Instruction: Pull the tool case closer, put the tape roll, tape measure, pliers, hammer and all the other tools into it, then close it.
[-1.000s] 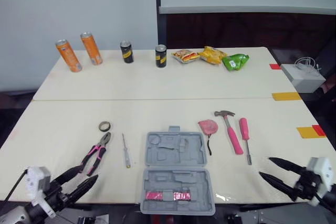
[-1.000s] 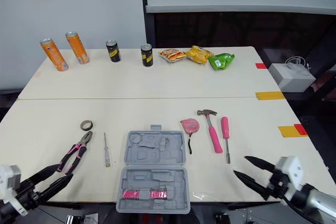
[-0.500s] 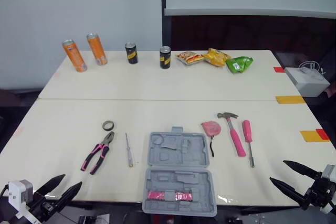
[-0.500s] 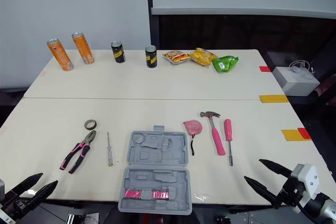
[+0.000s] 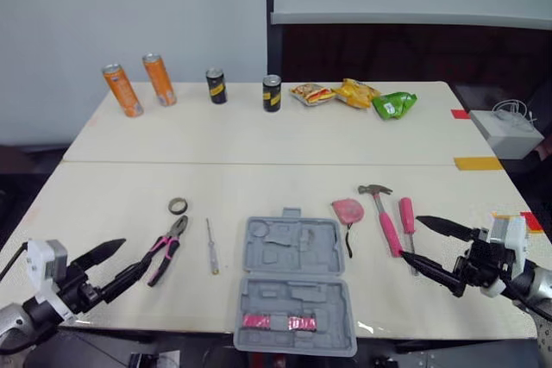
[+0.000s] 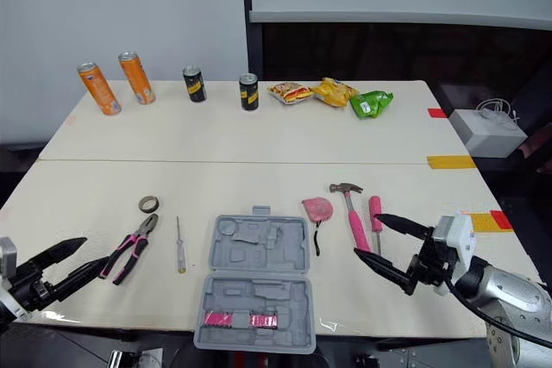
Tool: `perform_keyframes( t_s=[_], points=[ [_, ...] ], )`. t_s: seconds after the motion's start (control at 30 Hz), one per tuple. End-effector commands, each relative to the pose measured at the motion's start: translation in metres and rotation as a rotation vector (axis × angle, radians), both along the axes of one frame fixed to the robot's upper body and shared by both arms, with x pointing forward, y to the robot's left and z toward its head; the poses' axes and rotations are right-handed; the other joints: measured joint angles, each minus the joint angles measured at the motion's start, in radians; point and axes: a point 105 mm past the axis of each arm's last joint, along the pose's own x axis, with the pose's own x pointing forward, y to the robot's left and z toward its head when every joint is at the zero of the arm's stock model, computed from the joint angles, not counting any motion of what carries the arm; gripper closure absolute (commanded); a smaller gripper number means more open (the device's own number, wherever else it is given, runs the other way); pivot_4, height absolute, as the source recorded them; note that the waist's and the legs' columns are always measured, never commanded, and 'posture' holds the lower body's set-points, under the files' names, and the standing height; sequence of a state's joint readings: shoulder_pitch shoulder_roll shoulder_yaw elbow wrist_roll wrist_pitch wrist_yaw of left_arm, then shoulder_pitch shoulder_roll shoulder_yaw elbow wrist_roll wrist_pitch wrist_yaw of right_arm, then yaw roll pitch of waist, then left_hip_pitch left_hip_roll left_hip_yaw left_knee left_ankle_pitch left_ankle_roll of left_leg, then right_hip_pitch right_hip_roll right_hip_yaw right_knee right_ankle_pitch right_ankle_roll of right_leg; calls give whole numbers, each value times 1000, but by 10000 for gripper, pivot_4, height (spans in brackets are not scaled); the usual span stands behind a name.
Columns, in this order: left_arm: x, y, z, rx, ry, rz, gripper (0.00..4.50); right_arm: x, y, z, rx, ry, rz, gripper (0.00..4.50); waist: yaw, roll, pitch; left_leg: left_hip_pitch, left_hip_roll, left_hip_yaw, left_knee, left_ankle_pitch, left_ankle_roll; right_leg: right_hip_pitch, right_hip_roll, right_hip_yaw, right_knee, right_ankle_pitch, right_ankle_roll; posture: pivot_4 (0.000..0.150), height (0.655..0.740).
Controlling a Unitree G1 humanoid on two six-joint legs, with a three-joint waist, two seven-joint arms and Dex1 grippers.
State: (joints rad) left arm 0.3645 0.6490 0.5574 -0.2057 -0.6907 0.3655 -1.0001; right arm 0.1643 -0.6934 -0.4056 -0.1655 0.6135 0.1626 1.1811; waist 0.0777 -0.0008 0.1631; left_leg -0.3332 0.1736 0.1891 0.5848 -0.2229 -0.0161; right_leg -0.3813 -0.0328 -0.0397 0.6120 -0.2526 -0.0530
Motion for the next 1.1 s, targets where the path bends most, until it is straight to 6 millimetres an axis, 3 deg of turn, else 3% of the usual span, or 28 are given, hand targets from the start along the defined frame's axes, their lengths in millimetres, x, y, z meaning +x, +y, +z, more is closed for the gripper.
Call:
perform_keyframes(
  t_s=[0.03, 0.13, 0.47, 0.7, 0.9, 1.1],
  points=[
    [19, -9, 26, 126, 17, -90, 0, 11, 31, 29, 25, -73, 173, 583, -2, -3, 2, -1, 0, 0, 0, 0, 0, -2, 0, 0, 1, 0, 0, 1500, 7400],
    [28, -8, 33, 224, 62, -132, 0, 17, 47, 39, 25, -90, 252, 583, -2, -3, 2, -4, 0, -1, 3, 4, -1, -9, 1, 0, 11, 1, -2, 1500, 7400],
    [48, -24, 65, 351, 51, -276, 0, 29, 73, 53, 6, -131, 332, 583, -3, -1, 2, -9, 0, 0, 3, 4, -1, -13, 0, 1, 11, 1, -2, 1500, 7400],
    [57, -26, 59, 527, 198, -272, 0, 32, 88, 59, 6, -150, 384, 583, -4, -1, 2, -14, 0, -1, 4, 4, -1, -15, 0, 1, 13, 1, -2, 1500, 7400],
    [70, -27, 72, 682, 296, -285, 0, 32, 95, 57, 18, -146, 396, 583, -2, -2, 2, -16, 0, -1, 9, 5, -2, -20, 0, 1, 18, 1, -3, 1500, 7400],
    [89, -15, 73, 870, 460, -224, 0, 33, 97, 55, 30, -150, 384, 583, -3, -2, 2, -16, 0, -1, 9, 5, -3, -20, -1, 1, 20, 1, -3, 1500, 7400]
  ],
)
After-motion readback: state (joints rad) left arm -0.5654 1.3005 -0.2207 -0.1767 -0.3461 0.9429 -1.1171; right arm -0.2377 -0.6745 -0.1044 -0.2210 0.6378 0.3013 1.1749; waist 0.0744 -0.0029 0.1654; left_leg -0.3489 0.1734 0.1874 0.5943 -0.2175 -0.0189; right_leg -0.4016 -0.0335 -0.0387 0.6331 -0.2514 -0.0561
